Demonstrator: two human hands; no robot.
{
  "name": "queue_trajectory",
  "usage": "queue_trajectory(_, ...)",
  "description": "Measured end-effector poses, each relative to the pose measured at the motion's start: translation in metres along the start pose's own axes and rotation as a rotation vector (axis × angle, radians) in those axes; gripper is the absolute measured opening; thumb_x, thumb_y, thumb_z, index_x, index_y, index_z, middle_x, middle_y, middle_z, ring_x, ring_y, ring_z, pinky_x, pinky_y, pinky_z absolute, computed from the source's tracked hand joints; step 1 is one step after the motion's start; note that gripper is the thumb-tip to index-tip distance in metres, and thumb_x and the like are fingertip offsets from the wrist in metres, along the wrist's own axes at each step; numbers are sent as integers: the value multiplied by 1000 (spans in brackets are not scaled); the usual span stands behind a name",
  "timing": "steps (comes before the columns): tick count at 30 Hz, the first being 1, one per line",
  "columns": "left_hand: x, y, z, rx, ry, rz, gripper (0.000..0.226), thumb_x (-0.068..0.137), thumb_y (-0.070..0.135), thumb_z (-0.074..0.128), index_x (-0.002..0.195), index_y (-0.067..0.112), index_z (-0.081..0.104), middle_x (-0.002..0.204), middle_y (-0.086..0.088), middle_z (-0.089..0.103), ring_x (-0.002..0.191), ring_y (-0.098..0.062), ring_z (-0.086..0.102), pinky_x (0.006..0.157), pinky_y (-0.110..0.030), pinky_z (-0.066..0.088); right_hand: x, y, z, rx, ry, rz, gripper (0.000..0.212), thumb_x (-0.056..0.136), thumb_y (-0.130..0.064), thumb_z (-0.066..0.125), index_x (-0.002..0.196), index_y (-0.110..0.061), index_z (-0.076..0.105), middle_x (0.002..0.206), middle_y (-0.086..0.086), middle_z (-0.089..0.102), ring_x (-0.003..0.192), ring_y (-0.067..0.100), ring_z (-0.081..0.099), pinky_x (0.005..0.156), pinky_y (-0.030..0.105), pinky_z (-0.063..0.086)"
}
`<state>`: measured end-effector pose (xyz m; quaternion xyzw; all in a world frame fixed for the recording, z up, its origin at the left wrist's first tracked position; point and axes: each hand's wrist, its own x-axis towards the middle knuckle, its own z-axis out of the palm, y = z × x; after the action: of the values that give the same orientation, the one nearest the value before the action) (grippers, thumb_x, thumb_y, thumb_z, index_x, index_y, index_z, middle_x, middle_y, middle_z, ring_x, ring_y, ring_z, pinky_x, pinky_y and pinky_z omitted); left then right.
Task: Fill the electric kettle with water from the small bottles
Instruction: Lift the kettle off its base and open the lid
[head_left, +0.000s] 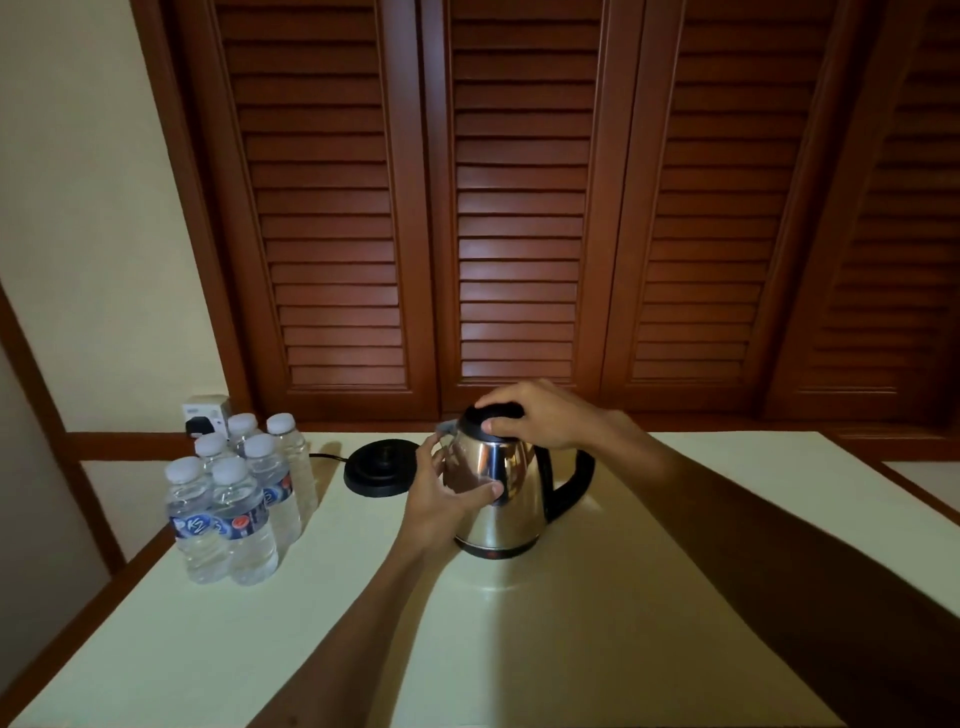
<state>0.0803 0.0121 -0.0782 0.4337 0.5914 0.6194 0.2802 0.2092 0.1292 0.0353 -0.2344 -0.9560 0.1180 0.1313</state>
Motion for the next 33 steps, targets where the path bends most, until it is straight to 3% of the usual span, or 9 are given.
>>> queue_trajectory(3, 5, -6, 3, 29, -3, 38, 96, 66, 4, 89, 132, 35, 26, 110, 20, 53, 95, 8, 59, 65, -2, 46, 5, -2, 0, 11, 4, 43, 35, 91, -45, 58, 122, -30, 60, 119, -6, 62, 101, 11, 57, 83, 29, 47)
queue_trajectory(7, 12, -15, 5, 101, 24, 54, 109, 60, 23, 94, 142, 36, 23, 116, 16, 56, 107, -8, 58, 75, -12, 50, 6, -6, 5, -24, 106, 73, 24, 90, -47, 59, 103, -29, 66, 99, -9, 66, 85, 8, 58, 63, 19, 36)
queue_trajectory(13, 18, -21, 2, 112, 8, 79, 117, 57, 28, 95, 148, 32, 21, 123, 14, 53, 115, -11, 56, 96, -32, 53, 10, -3, 6, 110, 224, 104, 7, 89, -32, 61, 90, -32, 68, 95, -14, 67, 92, 6, 60, 78, 29, 45)
queue_trajectory(18, 20, -22, 0, 113, 1, 70, 119, 56, 30, 96, 149, 30, 21, 123, 13, 54, 111, -10, 56, 95, -32, 53, 0, 3, 6, 505, 398, 162, 10, 92, -20, 60, 99, -21, 67, 94, -13, 67, 94, 8, 64, 83, 26, 49)
queue_trajectory(20, 20, -21, 0, 112, -4, 71, 121, 57, 30, 95, 151, 29, 18, 122, 14, 50, 112, -8, 53, 93, -29, 51, -11, 5, 8, 736, 472, 184, 18, 95, -20, 56, 112, -18, 62, 85, -11, 71, 89, 13, 69, 76, 26, 54)
queue_trajectory(23, 20, -20, 0, 118, -14, 82, 120, 60, 27, 94, 151, 28, 16, 123, 14, 49, 114, -7, 49, 87, -21, 46, -26, 12, 10, 972, 573, 253, 28, 97, -20, 52, 125, -20, 53, 90, 2, 74, 85, 18, 72, 69, 28, 57)
queue_trajectory(26, 19, -21, 1, 117, -17, 70, 119, 59, 24, 94, 150, 31, 18, 132, 8, 53, 116, -10, 52, 86, -23, 49, -42, 23, 13, 1012, 616, 335, 27, 98, -24, 50, 124, -19, 56, 99, 3, 72, 86, 16, 71, 67, 24, 54)
queue_trajectory(28, 15, -16, 1, 107, -6, 54, 120, 59, 24, 95, 151, 32, 17, 133, 7, 53, 116, -11, 51, 87, -24, 48, -52, 34, 17, 1019, 598, 379, 25, 98, -31, 50, 120, -25, 59, 102, 1, 72, 95, 17, 69, 73, 28, 50)
queue_trajectory(33, 3, -9, 5, 67, -41, 45, 113, 68, 15, 90, 152, 30, 16, 134, 9, 47, 120, -7, 43, 77, -6, 42, -68, 51, 25, 1050, 437, 464, 23, 96, -40, 52, 112, -29, 65, 105, 1, 71, 106, 16, 60, 88, 43, 43)
